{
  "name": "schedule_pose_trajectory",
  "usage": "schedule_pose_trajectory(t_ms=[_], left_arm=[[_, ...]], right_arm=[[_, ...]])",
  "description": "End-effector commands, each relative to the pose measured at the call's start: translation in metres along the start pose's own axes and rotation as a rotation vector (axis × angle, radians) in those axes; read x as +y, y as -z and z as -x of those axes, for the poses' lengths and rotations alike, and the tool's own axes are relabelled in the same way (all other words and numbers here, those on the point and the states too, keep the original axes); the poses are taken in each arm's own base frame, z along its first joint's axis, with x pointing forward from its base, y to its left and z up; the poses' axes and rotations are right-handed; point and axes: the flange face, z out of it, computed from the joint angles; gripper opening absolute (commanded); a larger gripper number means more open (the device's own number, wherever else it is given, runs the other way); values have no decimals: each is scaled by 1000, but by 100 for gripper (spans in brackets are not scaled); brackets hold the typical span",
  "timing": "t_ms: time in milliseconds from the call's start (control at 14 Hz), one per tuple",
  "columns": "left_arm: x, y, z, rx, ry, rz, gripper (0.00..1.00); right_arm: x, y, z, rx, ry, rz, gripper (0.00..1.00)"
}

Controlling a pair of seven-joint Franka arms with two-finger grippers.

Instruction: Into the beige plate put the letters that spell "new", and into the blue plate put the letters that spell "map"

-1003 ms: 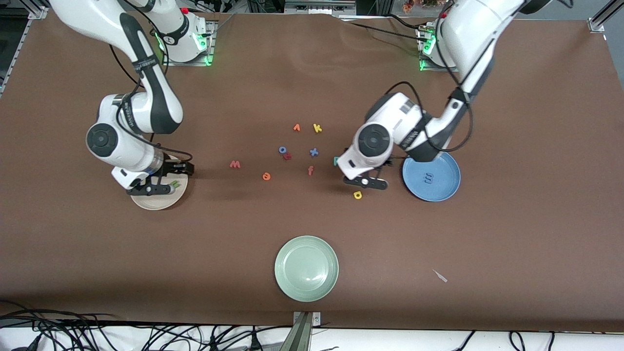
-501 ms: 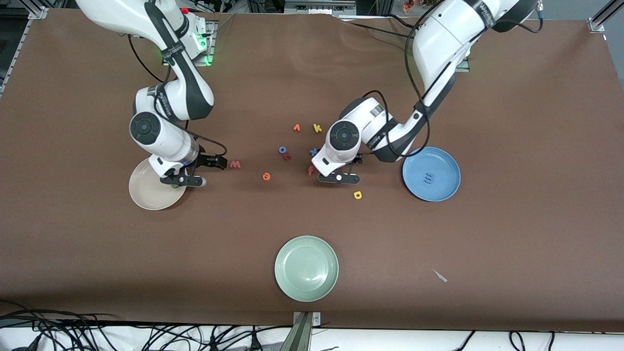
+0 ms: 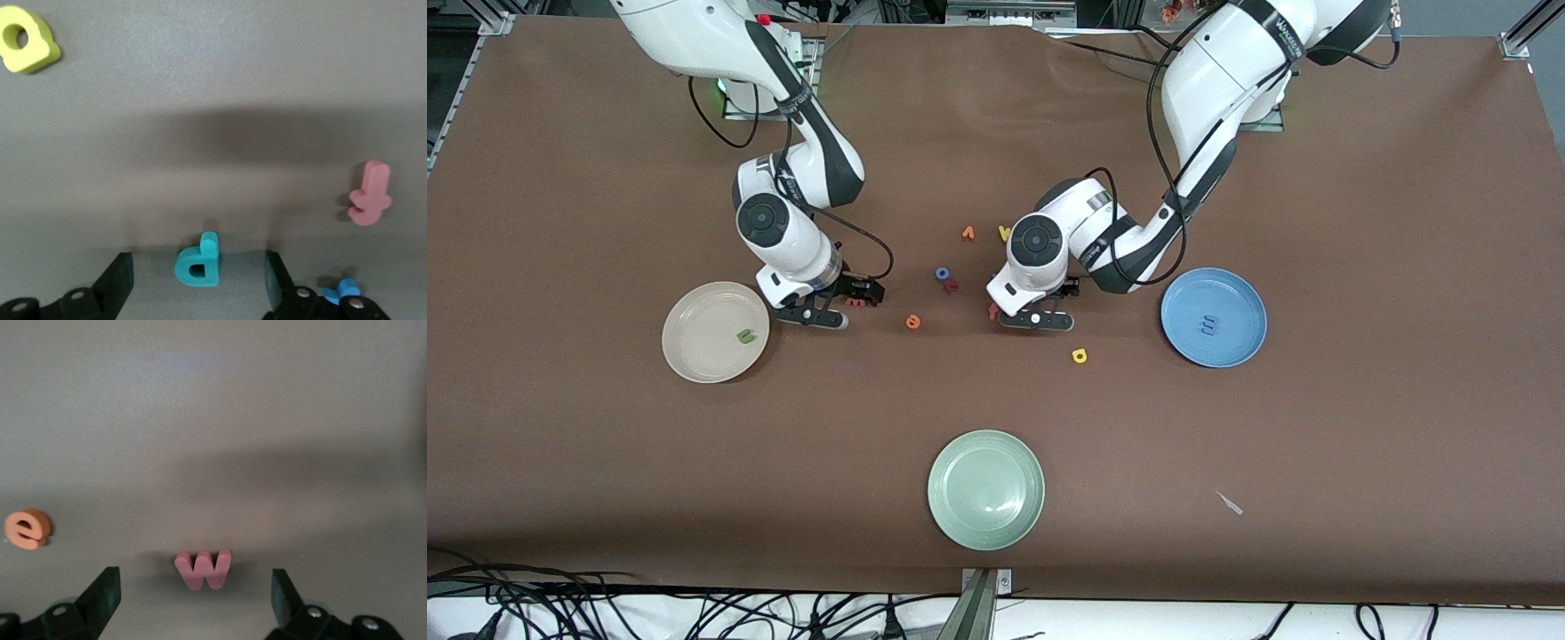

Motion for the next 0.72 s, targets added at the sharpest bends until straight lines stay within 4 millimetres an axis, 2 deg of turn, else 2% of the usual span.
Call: schedule_pose_trajectory(t_ms=[0,143,215,287,358,430,501,645], left_arm=[[0,-2,1,14,7,-18,48],[-3,-1,-1,11,13,-18,14],[-4,0,-2,11,14,-18,5],[-4,3,-1,13,14,-18,0],[-6,7,-4,17,18,-17,0],[-13,13,-9,18,25,-19,0],[-21,25,-13,18,34,-26,0],[-33,50,-17,25,53,-39,0]], right_arm=[[4,-6,0,0,-33,1,99],[-1,-12,4,-4,-29,5,88],[-2,-12,4,-3,-27,4,83],[-2,-12,4,-3,-27,4,79],[-2,-13,5,-6,-26,5,75],[-3,-13,6,-6,-25,5,67],[-3,-14,6,-9,-25,7,57],[-2,-16,6,-10,-25,8,48]])
